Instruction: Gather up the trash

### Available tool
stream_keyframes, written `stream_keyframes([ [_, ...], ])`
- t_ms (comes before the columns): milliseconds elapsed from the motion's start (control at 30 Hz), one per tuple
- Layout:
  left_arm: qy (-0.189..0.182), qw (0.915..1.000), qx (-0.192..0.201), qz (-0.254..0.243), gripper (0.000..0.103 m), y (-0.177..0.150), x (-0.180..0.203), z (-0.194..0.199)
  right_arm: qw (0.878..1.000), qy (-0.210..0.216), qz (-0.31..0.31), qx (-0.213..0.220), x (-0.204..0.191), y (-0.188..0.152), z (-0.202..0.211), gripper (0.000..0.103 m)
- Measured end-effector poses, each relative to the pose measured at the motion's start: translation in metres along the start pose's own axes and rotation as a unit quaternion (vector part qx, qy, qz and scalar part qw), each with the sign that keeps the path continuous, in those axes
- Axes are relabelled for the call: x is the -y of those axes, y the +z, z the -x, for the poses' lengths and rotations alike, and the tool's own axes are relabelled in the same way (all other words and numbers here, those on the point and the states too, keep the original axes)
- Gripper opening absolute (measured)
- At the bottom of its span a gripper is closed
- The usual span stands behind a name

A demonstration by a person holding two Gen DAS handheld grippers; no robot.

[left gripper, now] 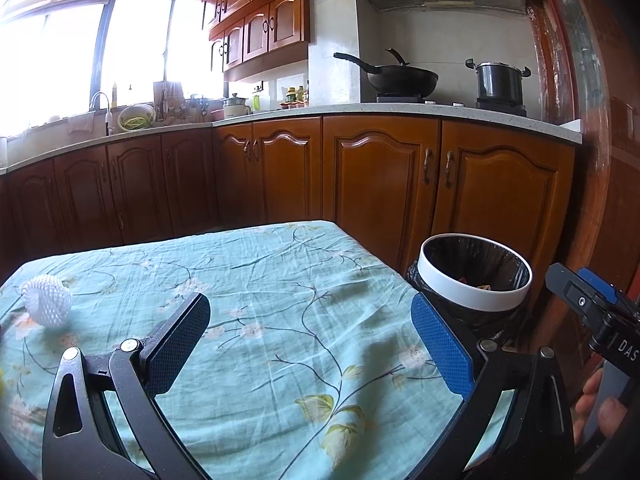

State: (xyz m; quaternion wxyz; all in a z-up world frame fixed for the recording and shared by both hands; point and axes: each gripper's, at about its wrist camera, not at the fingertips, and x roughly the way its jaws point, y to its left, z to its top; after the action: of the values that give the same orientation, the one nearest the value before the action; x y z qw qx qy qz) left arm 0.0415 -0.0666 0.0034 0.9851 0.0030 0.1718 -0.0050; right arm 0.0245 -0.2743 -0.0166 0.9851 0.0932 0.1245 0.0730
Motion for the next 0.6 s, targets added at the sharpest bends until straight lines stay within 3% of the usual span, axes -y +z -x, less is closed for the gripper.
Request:
stream_keyframes([
  [600,-0.001,1.0,-0.003,0.001,0.103,-0.0001,0.0019,-0.0015,1.0,0.002,-0.001,-0.004,-0.0005,-0.0006,-0.0026,0.103],
])
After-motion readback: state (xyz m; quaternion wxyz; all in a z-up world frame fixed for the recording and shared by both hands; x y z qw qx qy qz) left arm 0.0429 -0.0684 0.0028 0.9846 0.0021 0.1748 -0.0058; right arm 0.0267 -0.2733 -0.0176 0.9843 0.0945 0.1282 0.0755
